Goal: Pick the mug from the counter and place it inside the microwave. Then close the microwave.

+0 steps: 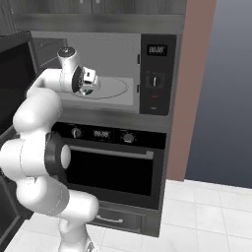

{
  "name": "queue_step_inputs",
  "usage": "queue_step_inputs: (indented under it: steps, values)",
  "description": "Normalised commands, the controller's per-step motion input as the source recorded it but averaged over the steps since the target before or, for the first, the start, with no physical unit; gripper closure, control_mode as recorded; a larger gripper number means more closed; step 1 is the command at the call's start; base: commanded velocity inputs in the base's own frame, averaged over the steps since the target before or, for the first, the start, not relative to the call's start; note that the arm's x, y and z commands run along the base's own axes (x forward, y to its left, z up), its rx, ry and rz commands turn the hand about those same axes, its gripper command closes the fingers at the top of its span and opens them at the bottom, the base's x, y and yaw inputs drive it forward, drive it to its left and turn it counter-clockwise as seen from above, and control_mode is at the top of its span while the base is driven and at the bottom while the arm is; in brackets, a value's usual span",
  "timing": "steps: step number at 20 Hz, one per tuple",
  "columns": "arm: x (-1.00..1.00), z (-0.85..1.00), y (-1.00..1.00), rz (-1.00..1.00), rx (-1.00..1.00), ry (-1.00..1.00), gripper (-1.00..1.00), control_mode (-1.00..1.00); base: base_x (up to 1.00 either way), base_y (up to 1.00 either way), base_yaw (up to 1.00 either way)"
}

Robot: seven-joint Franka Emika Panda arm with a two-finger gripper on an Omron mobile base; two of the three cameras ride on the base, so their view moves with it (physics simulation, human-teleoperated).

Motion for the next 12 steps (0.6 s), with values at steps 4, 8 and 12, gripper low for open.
queue_step_inputs:
  steps: [4, 8, 12]
  values:
    - [0.32, -0.01, 0.0, 0.0, 0.0, 0.0, 1.0, -1.0, 0.0, 0.0, 0.0]
    - [0.31, -0.02, 0.0, 0.0, 0.0, 0.0, 1.0, -1.0, 0.0, 0.0, 0.0]
    - [0.33, -0.03, 0.0, 0.0, 0.0, 0.0, 1.0, -1.0, 0.0, 0.0, 0.0]
